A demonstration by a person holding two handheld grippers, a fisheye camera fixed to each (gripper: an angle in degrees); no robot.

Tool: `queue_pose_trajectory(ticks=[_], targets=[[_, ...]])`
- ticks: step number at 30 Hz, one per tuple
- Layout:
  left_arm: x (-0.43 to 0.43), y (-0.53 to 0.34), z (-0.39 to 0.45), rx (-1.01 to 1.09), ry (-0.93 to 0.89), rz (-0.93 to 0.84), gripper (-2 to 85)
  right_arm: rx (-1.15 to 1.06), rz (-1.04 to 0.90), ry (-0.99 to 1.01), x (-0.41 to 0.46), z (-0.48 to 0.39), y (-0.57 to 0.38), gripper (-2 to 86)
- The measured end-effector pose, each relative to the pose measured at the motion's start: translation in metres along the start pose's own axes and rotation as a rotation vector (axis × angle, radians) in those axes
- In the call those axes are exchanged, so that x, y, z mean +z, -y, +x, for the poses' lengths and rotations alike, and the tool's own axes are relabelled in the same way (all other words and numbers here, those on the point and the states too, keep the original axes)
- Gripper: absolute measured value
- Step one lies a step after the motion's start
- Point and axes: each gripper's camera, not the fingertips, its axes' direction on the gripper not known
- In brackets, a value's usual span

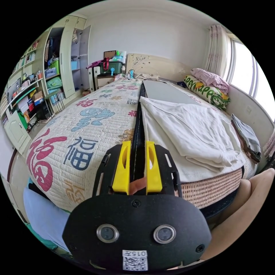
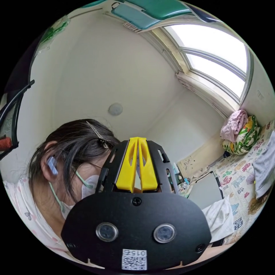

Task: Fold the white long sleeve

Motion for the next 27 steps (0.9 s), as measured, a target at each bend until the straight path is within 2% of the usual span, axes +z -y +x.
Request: queue_pose_trajectory(ticks=[8,11,13,14,16,19,22,25,27], targets=[[-0.012,0.024,-0.009,-0.013,0.004,-0.002,7.9,-0.088,-0.051,0.043,0.024,0.039,0.048,-0.4],[-0.022,0.033,-0.02,-0.03,-0.015,-0.008,8.2,-0.222,-0.177,-0.137,0.039,0.078,0.051,-0.1],[-0.033,0.04,-0.035,-0.049,-0.055,-0.013,9.2,-0.261,-0.376,-0.39,0.059,0.142,0.041,0.8],[-0.037,0.041,-0.039,-0.054,-0.066,-0.014,9.7,-0.236,-0.438,-0.432,0.064,0.164,0.038,1.5],[-0.051,0.047,-0.055,-0.07,-0.119,-0.031,12.3,-0.121,-0.736,-0.502,0.078,0.259,0.02,5.9],[-0.069,0.052,-0.076,-0.071,-0.218,-0.052,13.1,0.054,-1.067,-0.612,0.084,0.376,-0.017,8.7],[-0.082,0.057,-0.096,-0.089,-0.343,-0.082,13.2,0.242,-1.155,-0.577,0.079,0.463,-0.042,9.2],[-0.08,0.059,-0.112,-0.13,-0.456,-0.157,13.4,0.321,-1.229,-0.562,0.087,0.525,-0.061,10.0],[-0.08,0.058,-0.117,-0.133,-0.467,-0.164,13.1,0.316,-1.287,-0.581,0.095,0.554,-0.072,10.6]])
